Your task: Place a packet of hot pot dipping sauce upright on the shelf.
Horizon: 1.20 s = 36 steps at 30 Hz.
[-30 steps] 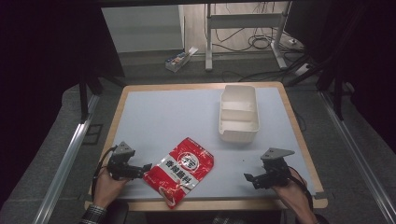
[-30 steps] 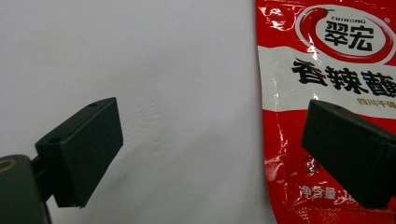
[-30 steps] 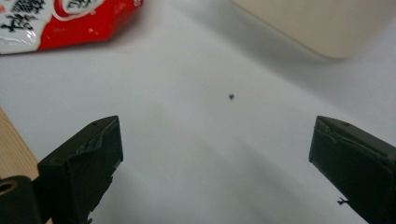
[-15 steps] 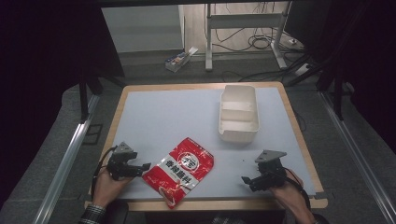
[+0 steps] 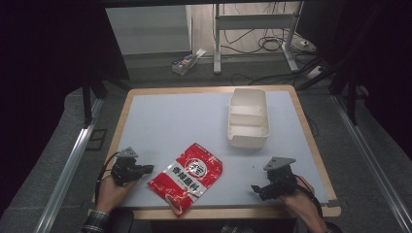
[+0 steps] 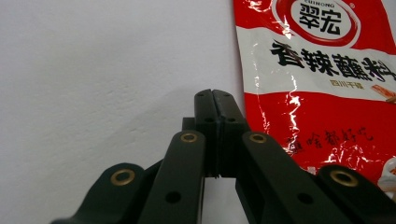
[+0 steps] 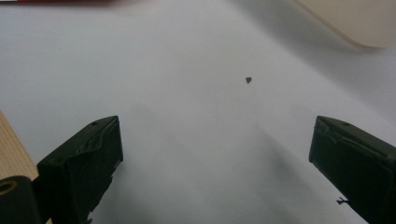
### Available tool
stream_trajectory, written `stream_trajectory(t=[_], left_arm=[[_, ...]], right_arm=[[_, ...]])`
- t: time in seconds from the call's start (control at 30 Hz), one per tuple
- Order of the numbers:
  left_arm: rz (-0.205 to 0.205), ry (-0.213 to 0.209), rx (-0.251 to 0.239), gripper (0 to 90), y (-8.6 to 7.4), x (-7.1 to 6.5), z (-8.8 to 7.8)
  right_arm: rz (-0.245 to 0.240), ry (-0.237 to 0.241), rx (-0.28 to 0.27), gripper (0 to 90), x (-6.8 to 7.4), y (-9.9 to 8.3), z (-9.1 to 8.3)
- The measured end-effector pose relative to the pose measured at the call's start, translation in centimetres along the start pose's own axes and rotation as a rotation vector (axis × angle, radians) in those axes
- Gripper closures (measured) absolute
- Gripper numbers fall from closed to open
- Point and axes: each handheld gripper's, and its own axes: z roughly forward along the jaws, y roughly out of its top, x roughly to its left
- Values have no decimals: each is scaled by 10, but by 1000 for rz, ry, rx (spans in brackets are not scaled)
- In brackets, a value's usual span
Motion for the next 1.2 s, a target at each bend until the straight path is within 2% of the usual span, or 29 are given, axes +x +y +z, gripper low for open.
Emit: stream_trajectory(t=[0.13,0.27,0.4,0.5,0.63,0.7,0.8,0.83,0.9,1.03,1.17,1.2], left_arm=[[15,-29,54,900,0,-2,7],[10,-63,61,900,-1,-5,8],[1,-70,67,900,-1,-7,9],[-7,-121,58,900,0,-12,11],[19,-105,68,900,2,-20,11],[11,-86,62,900,3,-21,10],[8,-4,83,900,0,-14,5],[-3,4,83,899,-3,-11,3],[-37,-22,68,900,-7,-6,1],[-40,-51,78,900,-6,-10,4],[-44,-42,92,900,-5,-16,2],[-55,-55,86,900,-6,-16,2]], right_arm=[[-14,-8,7,27,1,0,0],[-20,-8,9,27,1,0,0],[-20,-5,14,27,2,0,1],[-25,-2,17,27,3,1,2],[-28,-2,18,28,3,1,2],[-28,-3,17,28,3,1,2],[-25,-3,18,28,3,0,1],[-25,-4,18,28,3,0,1],[-28,-4,20,29,2,0,1],[-30,-4,25,30,3,0,2],[-32,-6,22,29,3,0,2],[-31,-7,22,29,3,0,2]])
